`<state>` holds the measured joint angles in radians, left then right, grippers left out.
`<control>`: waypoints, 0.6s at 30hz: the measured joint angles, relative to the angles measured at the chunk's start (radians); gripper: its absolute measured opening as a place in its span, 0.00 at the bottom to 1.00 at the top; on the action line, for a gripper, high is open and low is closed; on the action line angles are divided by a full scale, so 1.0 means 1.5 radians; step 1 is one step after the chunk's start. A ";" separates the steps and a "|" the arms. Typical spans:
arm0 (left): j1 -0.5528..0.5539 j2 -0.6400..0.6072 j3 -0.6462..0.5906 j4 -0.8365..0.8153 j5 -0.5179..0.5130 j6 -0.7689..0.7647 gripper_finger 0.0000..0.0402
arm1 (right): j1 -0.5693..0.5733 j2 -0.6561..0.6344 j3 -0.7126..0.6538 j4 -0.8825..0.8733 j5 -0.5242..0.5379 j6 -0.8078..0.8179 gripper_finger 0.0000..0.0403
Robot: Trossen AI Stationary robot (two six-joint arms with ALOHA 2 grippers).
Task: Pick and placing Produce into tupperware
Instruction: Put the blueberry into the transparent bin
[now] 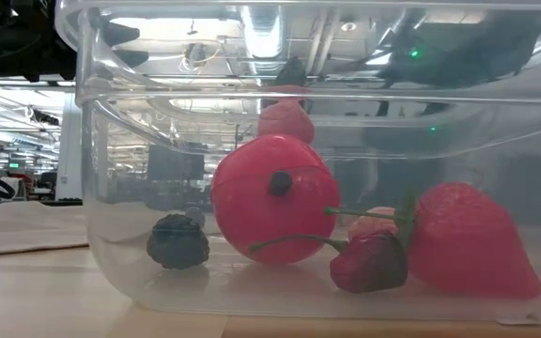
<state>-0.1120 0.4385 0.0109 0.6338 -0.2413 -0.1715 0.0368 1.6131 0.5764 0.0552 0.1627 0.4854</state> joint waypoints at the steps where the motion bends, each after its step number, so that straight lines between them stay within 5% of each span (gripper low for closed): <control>1: 0.000 0.000 0.000 0.000 0.000 0.000 0.45 | 0.000 0.004 0.000 0.008 0.001 -0.002 0.63; 9: 0.000 0.000 0.000 0.000 -0.001 -0.003 0.45 | -0.002 0.005 0.000 0.027 -0.011 -0.009 0.60; 18: 0.000 0.000 0.000 0.000 -0.001 -0.005 0.45 | -0.006 0.005 0.000 0.019 -0.012 -0.008 0.27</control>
<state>-0.1120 0.4385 0.0109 0.6338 -0.2420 -0.1783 0.0284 1.6211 0.5764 0.0834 0.1440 0.4742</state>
